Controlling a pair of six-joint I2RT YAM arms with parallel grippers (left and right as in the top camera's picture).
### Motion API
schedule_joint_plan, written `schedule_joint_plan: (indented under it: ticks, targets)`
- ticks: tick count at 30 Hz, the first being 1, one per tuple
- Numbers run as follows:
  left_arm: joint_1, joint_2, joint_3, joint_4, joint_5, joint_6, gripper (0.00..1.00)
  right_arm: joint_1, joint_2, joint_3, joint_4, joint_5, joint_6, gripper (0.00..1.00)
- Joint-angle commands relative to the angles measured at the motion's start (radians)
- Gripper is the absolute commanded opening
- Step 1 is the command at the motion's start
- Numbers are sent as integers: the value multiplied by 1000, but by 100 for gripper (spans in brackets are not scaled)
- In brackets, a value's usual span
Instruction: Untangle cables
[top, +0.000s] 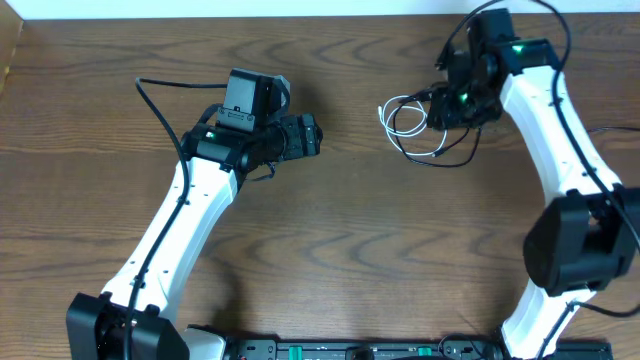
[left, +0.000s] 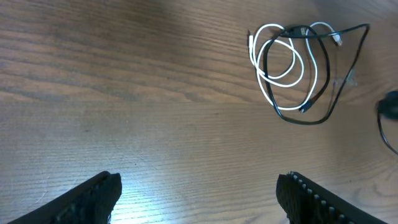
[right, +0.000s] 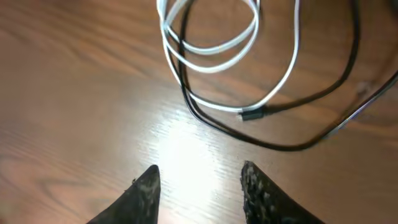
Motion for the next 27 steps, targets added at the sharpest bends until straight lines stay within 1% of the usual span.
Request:
schedule_joint_plan:
  ticks: [1,3,4,5,7,10,13,16,21,23,24,27]
  targets:
    - [1,2,8,-5,4,13,85,1,43,2,-21,93,16,38]
    - [1,2,8,-10,4,13,85,-5,61,1,-19,175,145,39]
    - [1,2,8,-13,4,13,85,-8,67,1,-17,206,185,40]
    - [1,2,8,-16,3,13,85,-14,70,1,-10,259,262,40]
    - [1,2,8,-18,-2,13,85,-31,72,1,14,311,369,40]
    - [1,2,8,-18,-34,13,85,-63,72,1,56,294,425,39]
    - [1,2,8,-26,-80,13,85,-107,72,0,98,226,416,40]
    - [1,2,8,-37,-129,13,85,-140,72,-2,124,164,318,40]
    - [1,2,8,-49,-207,13,85,-176,72,-18,132,164,248,41]
    - [1,2,8,-50,-217,14,85,-187,72,-40,167,165,208,41]
    - [1,2,8,-51,-217,14,85,-195,72,-83,216,165,139,41]
    - [1,2,8,-57,-217,13,85,-195,72,-146,267,165,108,40]
